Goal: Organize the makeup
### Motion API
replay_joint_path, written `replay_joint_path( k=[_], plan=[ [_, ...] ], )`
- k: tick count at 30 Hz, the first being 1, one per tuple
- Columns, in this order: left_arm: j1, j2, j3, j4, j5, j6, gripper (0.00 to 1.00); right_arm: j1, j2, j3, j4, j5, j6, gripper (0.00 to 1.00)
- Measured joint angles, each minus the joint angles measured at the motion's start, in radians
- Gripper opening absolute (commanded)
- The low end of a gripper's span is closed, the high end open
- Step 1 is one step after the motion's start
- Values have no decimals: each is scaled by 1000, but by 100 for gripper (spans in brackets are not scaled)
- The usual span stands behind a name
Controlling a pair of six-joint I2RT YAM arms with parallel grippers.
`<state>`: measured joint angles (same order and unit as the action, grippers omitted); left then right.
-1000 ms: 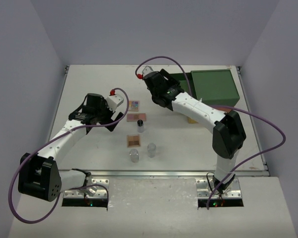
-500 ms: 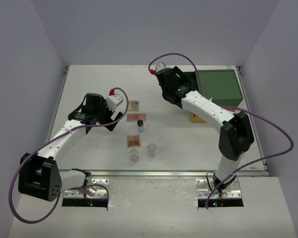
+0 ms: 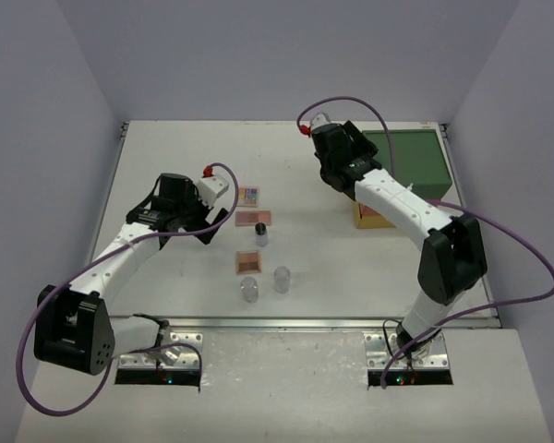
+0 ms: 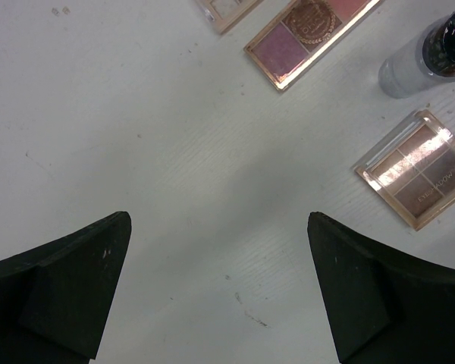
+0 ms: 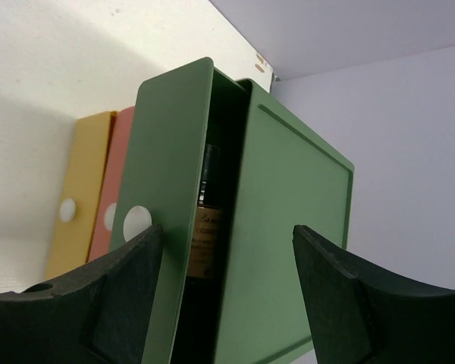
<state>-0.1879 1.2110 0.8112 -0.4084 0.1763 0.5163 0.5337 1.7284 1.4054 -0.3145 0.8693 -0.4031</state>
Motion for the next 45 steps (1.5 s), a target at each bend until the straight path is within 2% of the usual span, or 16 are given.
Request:
replay_joint_path(
  k=[7,32,37,45],
  plan=[
    [0,0,0,0,8,0,100,-62,-32,-31,2,-16,9,71],
    [6,-15,0,-32,28,3,100,-118,-58,-71,28,-51,50,72],
    [6,-19,0,-31,36,3,100,-80,-73,-76,-7,-58,33,72],
    [7,-19,0,-31,46,2,100,93,-59,-83,63,4,-40,68]
  ],
)
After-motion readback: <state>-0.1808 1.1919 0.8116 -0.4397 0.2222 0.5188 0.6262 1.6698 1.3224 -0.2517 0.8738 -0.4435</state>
